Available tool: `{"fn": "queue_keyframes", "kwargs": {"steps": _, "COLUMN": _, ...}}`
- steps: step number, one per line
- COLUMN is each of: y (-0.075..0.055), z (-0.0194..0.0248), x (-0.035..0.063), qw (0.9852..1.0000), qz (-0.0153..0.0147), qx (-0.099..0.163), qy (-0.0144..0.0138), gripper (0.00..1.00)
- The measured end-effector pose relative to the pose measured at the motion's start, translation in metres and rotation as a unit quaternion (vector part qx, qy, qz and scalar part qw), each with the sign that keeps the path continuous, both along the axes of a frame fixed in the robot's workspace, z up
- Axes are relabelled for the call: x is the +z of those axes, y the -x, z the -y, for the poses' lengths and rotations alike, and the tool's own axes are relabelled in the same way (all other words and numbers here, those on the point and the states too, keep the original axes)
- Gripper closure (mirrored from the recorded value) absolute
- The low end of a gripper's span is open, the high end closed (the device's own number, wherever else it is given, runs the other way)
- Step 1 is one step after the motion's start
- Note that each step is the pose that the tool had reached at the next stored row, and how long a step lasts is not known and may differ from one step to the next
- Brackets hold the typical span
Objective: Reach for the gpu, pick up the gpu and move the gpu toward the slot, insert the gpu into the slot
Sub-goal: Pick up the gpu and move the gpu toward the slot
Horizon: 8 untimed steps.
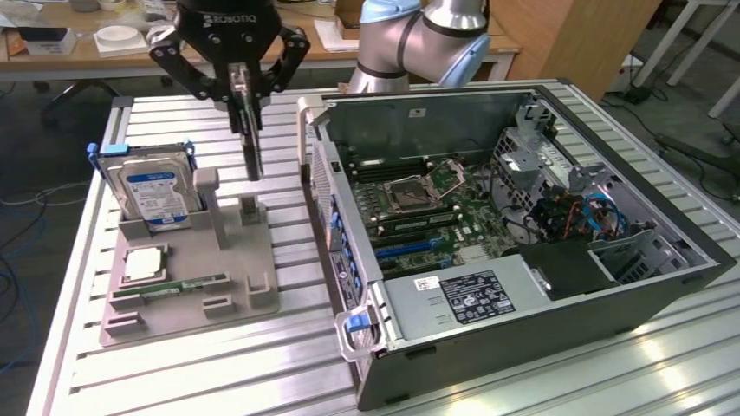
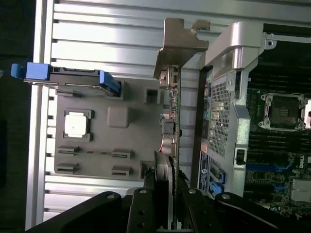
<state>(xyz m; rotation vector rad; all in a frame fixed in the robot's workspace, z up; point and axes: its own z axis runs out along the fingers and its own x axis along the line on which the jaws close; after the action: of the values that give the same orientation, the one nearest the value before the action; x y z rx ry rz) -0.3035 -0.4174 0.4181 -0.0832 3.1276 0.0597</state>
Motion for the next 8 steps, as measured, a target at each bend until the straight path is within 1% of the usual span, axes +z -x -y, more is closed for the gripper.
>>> {"fn": "queue_keyframes", "kwargs": {"steps": 8, "y": -0.036, "z": 0.0000, "x": -0.0018, "qw": 1.0000, "qz": 0.0000, "qx": 0.000, "qy": -0.0001, "gripper": 0.73}}
